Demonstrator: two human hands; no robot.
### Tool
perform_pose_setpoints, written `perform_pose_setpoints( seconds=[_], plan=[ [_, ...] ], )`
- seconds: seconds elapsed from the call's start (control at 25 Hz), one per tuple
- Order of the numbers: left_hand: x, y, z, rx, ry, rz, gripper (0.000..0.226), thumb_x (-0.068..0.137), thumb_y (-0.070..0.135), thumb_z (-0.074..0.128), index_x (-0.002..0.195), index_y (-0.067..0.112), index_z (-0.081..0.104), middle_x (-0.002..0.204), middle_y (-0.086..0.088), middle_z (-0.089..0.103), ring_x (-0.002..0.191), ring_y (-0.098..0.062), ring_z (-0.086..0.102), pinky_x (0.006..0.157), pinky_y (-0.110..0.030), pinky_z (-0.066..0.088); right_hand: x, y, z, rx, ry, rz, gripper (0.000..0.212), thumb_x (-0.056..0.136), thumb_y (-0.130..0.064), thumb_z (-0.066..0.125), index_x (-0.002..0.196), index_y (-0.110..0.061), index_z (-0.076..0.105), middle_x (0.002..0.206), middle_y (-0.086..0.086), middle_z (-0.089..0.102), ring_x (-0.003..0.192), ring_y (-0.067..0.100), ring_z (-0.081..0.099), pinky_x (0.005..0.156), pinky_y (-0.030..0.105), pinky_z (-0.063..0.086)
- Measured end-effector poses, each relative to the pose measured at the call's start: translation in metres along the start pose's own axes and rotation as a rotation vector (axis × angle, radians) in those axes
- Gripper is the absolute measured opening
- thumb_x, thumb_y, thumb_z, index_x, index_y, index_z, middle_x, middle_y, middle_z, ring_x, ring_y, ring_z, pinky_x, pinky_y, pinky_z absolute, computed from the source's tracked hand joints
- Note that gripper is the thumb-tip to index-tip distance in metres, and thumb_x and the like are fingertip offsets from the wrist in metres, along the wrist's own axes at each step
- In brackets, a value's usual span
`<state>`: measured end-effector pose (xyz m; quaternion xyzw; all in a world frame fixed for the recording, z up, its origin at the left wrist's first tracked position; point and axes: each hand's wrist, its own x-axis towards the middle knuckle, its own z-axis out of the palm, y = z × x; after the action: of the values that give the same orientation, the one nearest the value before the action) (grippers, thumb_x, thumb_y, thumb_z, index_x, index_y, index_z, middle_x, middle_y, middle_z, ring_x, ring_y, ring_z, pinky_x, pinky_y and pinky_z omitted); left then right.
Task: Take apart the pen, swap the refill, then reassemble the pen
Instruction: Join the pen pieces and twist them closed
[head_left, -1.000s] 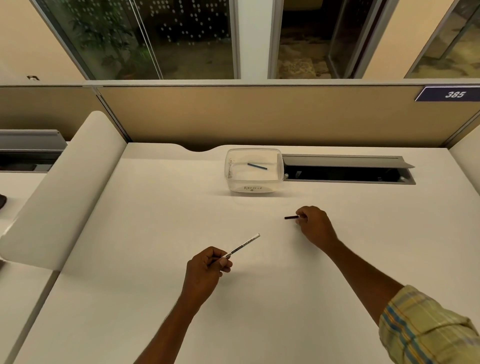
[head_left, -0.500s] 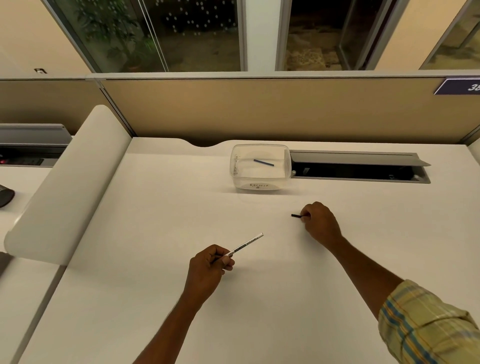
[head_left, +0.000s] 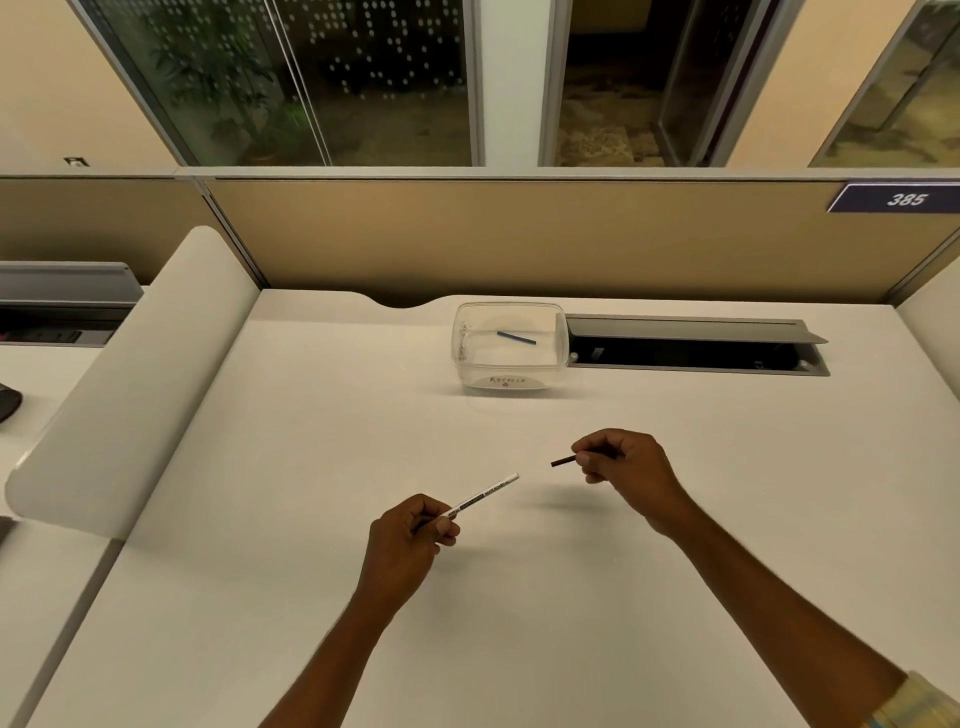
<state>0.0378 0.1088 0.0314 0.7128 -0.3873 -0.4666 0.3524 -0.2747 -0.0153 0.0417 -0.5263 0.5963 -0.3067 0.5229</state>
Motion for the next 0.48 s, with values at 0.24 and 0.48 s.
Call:
perform_pose_setpoints(
  seconds=[0.24,0.48],
  plan=[
    [-0.011,0.005,0.001,0.022,-0.017,0.046,0.025,0.096,0.0,0.065,0.087,0.021,0.077,0.081,-0.003,0.084,0.077,-0.02,0.08,0.069,-0.03,0.057,-0.048,-0.021,0.01,0.173,-0.005,-0.048,0.016,0.089,-0.001,0.081,0.09,-0.017,0.085,0.078,0.009,0.078,0.068,0.02,0.072,0.071,0.028,0.064],
    [-0.022,0.007,0.002,0.053,-0.035,0.091,0.029,0.094,0.0,0.066,0.084,0.025,0.076,0.081,-0.002,0.084,0.076,-0.019,0.08,0.069,-0.031,0.058,-0.072,-0.03,0.018,0.207,0.005,-0.071,0.018,0.09,0.0,0.08,0.089,-0.017,0.085,0.076,0.008,0.079,0.066,0.018,0.073,0.067,0.023,0.062]
  ],
)
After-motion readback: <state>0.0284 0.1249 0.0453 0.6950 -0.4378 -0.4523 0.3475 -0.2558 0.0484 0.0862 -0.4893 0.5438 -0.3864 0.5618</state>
